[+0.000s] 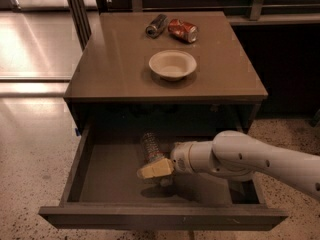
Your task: Pick water bottle from top drawer and place on counter
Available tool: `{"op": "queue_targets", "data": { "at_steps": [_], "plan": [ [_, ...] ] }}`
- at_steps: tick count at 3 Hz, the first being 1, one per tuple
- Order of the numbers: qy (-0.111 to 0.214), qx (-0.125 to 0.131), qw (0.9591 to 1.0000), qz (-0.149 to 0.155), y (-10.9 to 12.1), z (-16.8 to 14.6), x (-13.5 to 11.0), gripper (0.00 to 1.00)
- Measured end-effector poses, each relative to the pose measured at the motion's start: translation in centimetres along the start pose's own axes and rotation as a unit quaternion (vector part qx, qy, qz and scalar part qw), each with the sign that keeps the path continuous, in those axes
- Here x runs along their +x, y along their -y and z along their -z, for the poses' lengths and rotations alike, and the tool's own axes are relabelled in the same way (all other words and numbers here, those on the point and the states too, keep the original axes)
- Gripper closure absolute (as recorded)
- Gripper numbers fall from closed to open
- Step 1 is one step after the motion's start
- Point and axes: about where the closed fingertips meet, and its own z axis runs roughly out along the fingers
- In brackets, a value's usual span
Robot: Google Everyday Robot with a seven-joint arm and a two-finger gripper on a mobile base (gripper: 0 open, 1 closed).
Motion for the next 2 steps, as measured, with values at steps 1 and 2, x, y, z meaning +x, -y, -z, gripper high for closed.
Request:
{"op": "queue_targets", "data": {
  "at_steps": [1, 2],
  "plan": [
    [-0.02, 0.022, 0.9996, 0.002, 0.8, -1.8, 1.6, 0.0],
    [-0.039, 0.046, 0.9981, 0.011, 1.4, -2.7, 2.7, 0.0]
  ]
}}
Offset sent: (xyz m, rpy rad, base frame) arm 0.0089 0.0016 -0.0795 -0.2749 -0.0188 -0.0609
